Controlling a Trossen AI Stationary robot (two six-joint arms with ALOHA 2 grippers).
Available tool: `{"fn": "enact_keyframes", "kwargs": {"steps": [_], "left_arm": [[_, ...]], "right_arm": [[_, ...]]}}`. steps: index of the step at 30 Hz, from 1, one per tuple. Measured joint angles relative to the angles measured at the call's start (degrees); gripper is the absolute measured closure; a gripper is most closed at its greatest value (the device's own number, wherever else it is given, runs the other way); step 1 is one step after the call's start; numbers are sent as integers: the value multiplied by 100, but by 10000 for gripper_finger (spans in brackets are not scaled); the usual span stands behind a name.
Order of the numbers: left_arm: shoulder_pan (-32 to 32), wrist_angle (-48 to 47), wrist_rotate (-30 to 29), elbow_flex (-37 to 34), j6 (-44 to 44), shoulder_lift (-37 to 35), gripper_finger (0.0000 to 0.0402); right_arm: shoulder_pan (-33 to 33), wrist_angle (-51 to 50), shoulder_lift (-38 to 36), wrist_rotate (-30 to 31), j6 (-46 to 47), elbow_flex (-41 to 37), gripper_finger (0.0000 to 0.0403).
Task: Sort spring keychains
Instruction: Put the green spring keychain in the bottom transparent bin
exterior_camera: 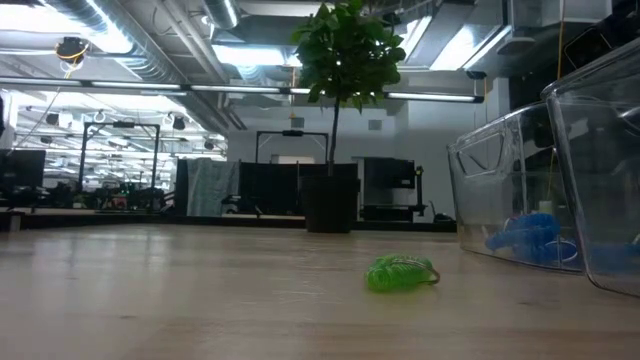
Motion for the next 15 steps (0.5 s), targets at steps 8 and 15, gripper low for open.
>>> {"fn": "enact_keyframes", "kwargs": {"steps": [8,15], "left_arm": [[-287,201,-140,353,-1,372,391],[-426,-446,155,1576,347,1334,391]], "right_arm": [[0,2,0,0,0,2,249],[0,0,1,0,0,1,249]]}}
